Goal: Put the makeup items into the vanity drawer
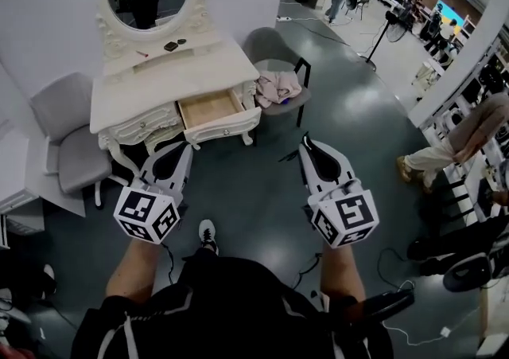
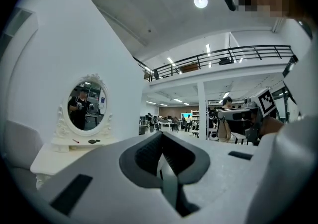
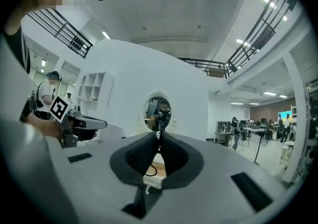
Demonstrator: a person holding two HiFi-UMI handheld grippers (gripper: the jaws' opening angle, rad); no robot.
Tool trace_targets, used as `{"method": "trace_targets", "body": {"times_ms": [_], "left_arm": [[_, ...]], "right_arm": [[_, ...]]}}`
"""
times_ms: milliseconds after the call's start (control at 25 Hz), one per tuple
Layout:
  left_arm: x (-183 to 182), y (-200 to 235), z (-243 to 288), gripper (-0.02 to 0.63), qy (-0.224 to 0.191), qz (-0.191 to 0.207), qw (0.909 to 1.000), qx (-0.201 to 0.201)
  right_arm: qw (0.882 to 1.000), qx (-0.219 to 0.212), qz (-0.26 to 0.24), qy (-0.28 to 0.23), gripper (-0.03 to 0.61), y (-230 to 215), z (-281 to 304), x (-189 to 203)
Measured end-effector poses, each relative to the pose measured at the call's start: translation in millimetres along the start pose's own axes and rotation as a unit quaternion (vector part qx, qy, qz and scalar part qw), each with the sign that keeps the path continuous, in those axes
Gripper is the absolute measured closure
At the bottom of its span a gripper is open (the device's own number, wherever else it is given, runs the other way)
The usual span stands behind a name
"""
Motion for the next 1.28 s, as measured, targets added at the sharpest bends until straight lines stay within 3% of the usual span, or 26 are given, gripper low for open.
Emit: {"method": "trace_targets", "body": {"times_ms": [680, 1000, 1280], "left_arm": [[-2.7, 150.0, 117.8, 0.611, 0.012, -0.015, 0.9993, 0.031], [-0.4, 215.0, 150.5, 0.611, 0.008, -0.025, 0.9985, 0.049], [2.4, 249.2, 164.4, 0.611, 0.007, -0.032, 0.9985, 0.043]], "right_arm": [[0.999, 0.001, -0.007, 0.036, 0.551, -17.8, 185.3, 4.4], [0.999, 0.015, -0.01, 0.048, 0.551, -19.2, 257.4, 3.5], [0.998, -0.009, -0.021, 0.066, 0.551, -18.0, 312.0, 10.2]]}}
Point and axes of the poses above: the fingertips, and each gripper's own axes: z forward along the fingers, y to its left, x out of its underside, the point moved 4 cm from there along -z, backward along the fingers, and after that the axes turned 2 degrees about -z, right-handed, at the moved point
